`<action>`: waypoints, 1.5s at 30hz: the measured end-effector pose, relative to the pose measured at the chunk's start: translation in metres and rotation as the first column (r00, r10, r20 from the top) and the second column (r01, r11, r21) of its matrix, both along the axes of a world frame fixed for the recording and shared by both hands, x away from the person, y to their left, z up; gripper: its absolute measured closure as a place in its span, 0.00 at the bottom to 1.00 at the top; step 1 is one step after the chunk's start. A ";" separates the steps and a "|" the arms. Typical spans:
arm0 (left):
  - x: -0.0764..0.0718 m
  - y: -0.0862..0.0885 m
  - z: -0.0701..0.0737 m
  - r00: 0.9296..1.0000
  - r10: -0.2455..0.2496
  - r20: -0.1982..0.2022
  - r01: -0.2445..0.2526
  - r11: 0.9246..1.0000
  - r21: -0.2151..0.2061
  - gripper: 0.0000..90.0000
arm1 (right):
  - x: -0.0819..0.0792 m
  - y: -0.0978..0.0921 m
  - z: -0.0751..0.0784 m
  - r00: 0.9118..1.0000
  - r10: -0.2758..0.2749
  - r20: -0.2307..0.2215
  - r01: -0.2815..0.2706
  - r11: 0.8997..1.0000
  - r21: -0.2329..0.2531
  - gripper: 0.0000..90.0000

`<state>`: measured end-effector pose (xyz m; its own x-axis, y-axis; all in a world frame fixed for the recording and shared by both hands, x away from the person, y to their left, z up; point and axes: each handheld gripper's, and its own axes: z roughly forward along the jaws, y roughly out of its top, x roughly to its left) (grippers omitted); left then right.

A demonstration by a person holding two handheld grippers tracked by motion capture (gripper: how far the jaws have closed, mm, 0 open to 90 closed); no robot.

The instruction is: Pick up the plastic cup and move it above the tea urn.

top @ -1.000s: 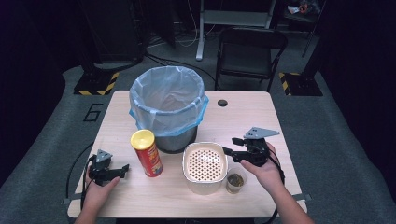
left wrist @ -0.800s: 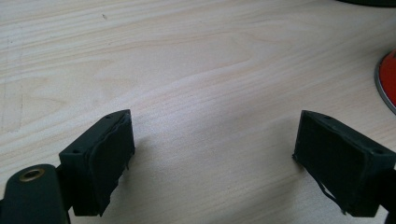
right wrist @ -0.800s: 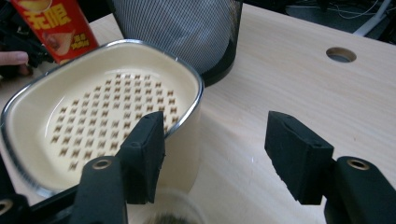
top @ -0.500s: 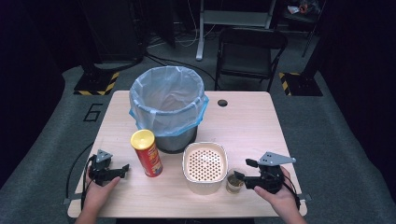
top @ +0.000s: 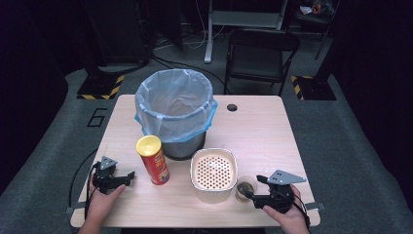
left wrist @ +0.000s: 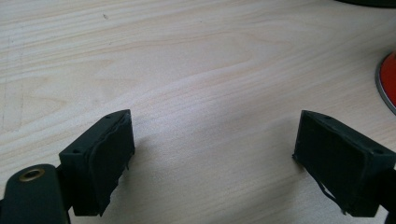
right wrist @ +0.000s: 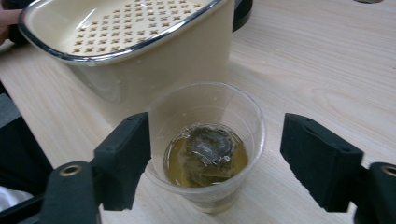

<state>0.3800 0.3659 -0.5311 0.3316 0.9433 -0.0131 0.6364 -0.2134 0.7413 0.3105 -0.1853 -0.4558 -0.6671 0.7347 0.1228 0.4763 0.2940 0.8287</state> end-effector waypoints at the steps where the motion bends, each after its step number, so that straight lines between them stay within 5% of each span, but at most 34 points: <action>1: 0.000 0.000 0.000 1.000 0.000 0.000 0.000 1.000 0.000 0.13 | 0.001 0.000 0.000 1.000 -0.005 -0.002 0.005 1.000 0.002 0.22; 10: 0.000 0.000 0.000 1.000 0.000 0.000 0.000 1.000 0.000 0.13 | -0.002 0.008 -0.001 1.000 0.021 -0.011 -0.022 0.999 -0.024 0.16; 18: 0.000 0.000 0.000 1.000 0.000 0.000 0.000 1.000 0.000 0.13 | -0.003 0.023 -0.019 1.000 0.022 0.003 -0.022 0.993 -0.114 0.20; 30: 0.000 0.001 0.001 1.000 -0.006 -0.009 0.007 1.000 0.003 0.13 | 0.007 0.031 -0.030 1.000 0.009 0.017 -0.007 0.996 -0.083 0.26; 39: 0.000 0.001 0.001 1.000 -0.008 -0.010 0.008 1.000 0.002 0.13 | 0.010 0.036 -0.032 0.999 -0.002 0.050 0.009 0.989 -0.146 0.28; 45: 0.000 0.001 0.001 1.000 -0.008 -0.010 0.008 1.000 0.002 0.13 | 0.011 0.034 -0.032 0.998 -0.009 0.063 0.017 0.992 -0.126 0.29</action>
<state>0.3803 0.3665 -0.5303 0.3389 0.9407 -0.0142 0.6422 -0.2203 0.7342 0.3212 -0.1511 -0.4875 -0.6612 0.7501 -0.0129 0.4292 0.3923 0.8135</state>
